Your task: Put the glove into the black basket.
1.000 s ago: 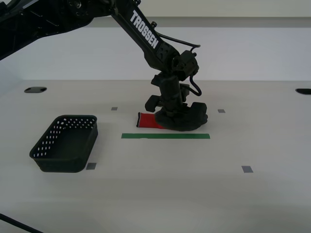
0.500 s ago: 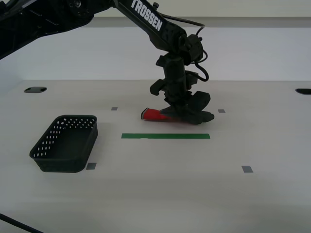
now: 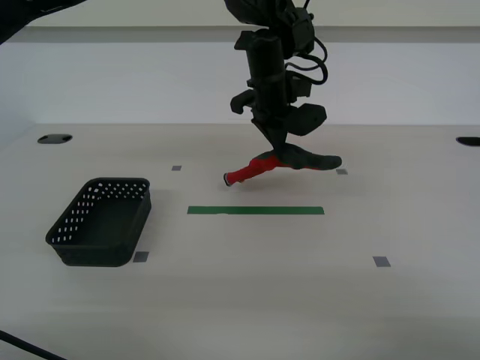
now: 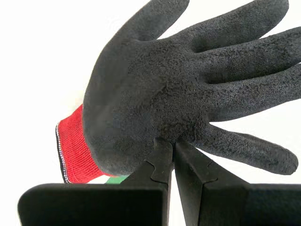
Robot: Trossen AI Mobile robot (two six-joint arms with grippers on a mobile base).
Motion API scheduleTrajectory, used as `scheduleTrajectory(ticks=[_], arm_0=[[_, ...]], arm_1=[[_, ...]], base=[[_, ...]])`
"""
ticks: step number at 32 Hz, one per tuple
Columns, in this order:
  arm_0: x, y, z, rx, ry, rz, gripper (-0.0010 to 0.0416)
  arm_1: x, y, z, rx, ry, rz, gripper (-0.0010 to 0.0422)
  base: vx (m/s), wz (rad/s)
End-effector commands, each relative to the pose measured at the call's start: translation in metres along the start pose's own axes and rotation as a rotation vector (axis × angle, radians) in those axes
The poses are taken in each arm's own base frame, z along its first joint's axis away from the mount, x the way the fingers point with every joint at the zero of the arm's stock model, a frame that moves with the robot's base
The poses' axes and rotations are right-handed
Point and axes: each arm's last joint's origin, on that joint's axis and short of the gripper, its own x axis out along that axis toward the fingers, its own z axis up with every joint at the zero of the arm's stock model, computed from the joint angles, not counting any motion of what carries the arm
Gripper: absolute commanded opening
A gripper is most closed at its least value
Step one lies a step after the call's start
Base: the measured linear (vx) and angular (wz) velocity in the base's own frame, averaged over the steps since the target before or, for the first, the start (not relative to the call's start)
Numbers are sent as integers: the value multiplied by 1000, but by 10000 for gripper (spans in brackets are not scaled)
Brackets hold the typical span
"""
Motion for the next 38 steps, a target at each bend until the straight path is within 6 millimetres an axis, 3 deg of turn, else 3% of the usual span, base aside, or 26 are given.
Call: scheduleTrajectory(ticks=[1, 5, 8, 9, 11, 13, 14, 18, 20, 21, 23, 26, 33, 38], arm_0=[[0, 0, 1, 0, -3, -1, 1], [0, 0, 0, 0, -3, -1, 1], [0, 0, 1, 0, -5, -1, 1], [0, 0, 0, 0, -2, -1, 0], [0, 0, 0, 0, 0, -1, 1], [0, 0, 0, 0, 0, 0, 0], [0, 0, 0, 0, 0, -1, 1], [-1, 0, -1, 0, 15, 0, 1], [-1, 0, 0, 0, 7, 0, 1], [-1, 0, -1, 0, 15, 1, 1], [-1, 0, -1, 0, 16, -1, 1], [-1, 0, 0, 0, 13, 0, 1], [-1, 0, -2, 0, 34, 0, 1], [-1, 0, -3, 0, 37, -1, 0]], arm_1=[[-16, 4, -1, 5, 12, 0, -2], [-33, 15, -8, -17, 11, 7, -2], [-52, 28, -25, -51, 3, 17, -2], [-63, 36, -44, -80, -18, 29, -2], [-70, 43, -61, -116, -41, 44, -2], [-91, 60, -105, -217, -61, 71, -2], [-97, 62, -111, -229, -70, 77, -2], [-143, 83, -176, -401, -148, 141, -1], [-154, 83, -187, -420, -161, 150, -1], [-169, 86, -209, -470, -183, 174, -1], [-179, 84, -232, -525, -191, 188, -1], [-181, 81, -246, -555, -172, 188, -1], [-148, 90, -284, -663, -128, 269, -1], [-142, 97, -299, -718, -123, 281, -1]], base=[[0, 0], [0, 0], [0, 0], [0, 0], [0, 0], [0, 0], [0, 0], [0, 0], [0, 0], [0, 0], [0, 0], [0, 0], [0, 0], [0, 0]])
